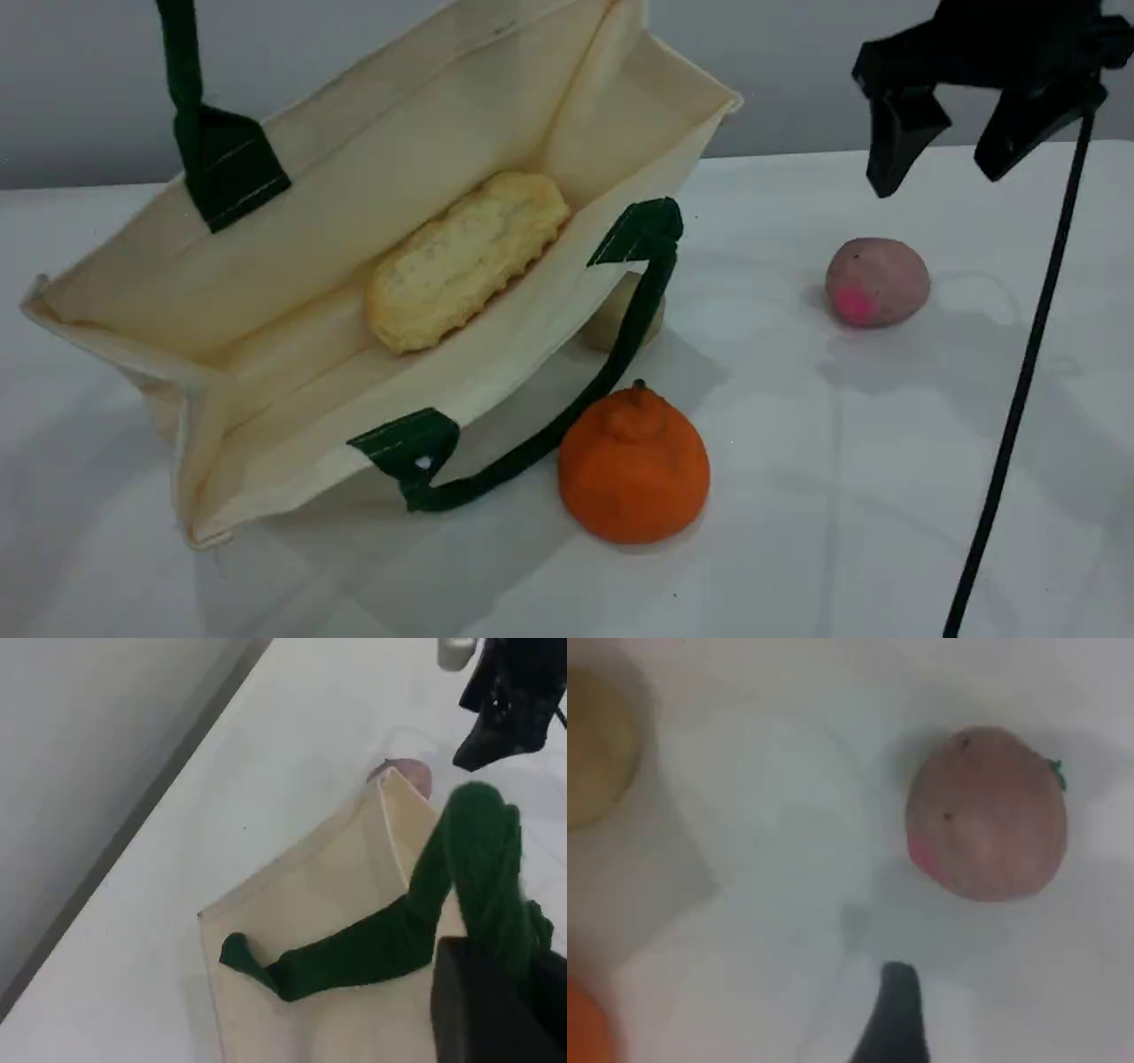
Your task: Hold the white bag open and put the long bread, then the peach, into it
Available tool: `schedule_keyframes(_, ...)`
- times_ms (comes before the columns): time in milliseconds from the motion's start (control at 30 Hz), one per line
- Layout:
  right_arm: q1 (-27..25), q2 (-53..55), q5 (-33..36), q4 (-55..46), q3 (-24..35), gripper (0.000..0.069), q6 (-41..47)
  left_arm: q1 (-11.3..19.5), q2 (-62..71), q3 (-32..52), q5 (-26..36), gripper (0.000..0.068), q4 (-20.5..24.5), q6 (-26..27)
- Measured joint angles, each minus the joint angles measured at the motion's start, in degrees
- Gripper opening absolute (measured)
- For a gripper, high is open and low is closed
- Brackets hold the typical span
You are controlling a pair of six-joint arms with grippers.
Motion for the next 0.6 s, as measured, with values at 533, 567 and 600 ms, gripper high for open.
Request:
schedule_keyframes(533, 0.0, 3.1, -5.4, -1.6, 0.0, 0.0579, -2.6, 0.0, 0.0, 0.0, 0.0, 0.0093, 0.0, -0.4)
schedule_keyframes(567, 0.0, 3.7, -5.7, -1.6, 0.0, 0.0579, -2.6, 0.0, 0.0, 0.0, 0.0, 0.0093, 0.0, -0.4)
schedule_keyframes(600, 0.1, 4.3, -6.1, -1.6, 0.0, 0.0579, -2.6, 0.0, 0.0, 0.0, 0.0, 0.0093, -0.1, -0.4)
